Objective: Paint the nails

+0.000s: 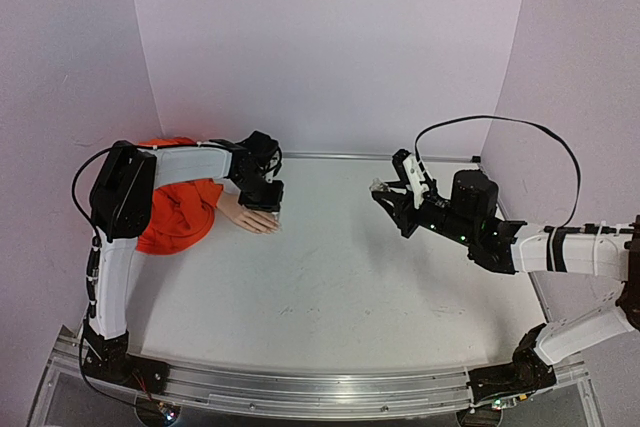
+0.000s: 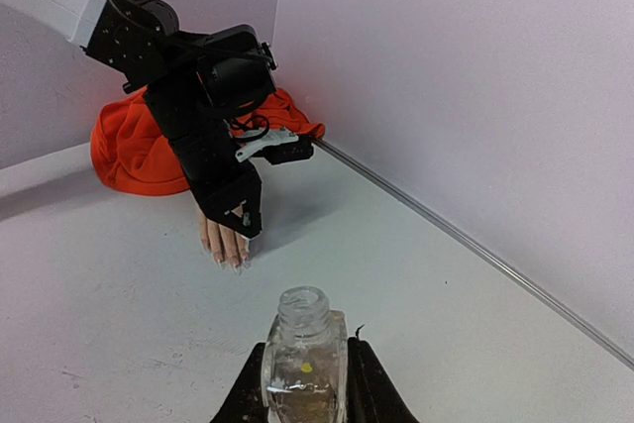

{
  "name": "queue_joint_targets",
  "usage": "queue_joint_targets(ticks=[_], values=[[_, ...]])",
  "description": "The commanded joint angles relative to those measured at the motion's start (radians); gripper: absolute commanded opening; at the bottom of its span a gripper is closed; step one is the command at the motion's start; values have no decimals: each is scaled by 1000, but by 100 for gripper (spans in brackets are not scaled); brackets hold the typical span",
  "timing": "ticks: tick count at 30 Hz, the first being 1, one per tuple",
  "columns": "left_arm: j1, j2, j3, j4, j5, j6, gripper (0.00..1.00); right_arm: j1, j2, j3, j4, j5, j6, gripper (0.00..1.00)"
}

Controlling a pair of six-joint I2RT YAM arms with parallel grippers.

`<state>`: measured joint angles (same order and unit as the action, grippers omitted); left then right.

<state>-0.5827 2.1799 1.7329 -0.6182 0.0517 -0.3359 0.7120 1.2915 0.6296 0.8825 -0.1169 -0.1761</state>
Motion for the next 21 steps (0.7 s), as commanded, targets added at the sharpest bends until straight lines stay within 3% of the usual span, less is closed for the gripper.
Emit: queue_joint_targets(ticks=[1, 13, 21], values=[[-10, -2, 23, 20, 27, 9, 0, -2, -12, 29, 53, -11, 12, 0], [-19, -82, -12, 21, -40, 14, 0, -2, -17, 29, 53, -14, 13, 0], [-8, -49, -7, 15, -78, 11, 0, -3, -21, 27, 53, -13, 13, 0]])
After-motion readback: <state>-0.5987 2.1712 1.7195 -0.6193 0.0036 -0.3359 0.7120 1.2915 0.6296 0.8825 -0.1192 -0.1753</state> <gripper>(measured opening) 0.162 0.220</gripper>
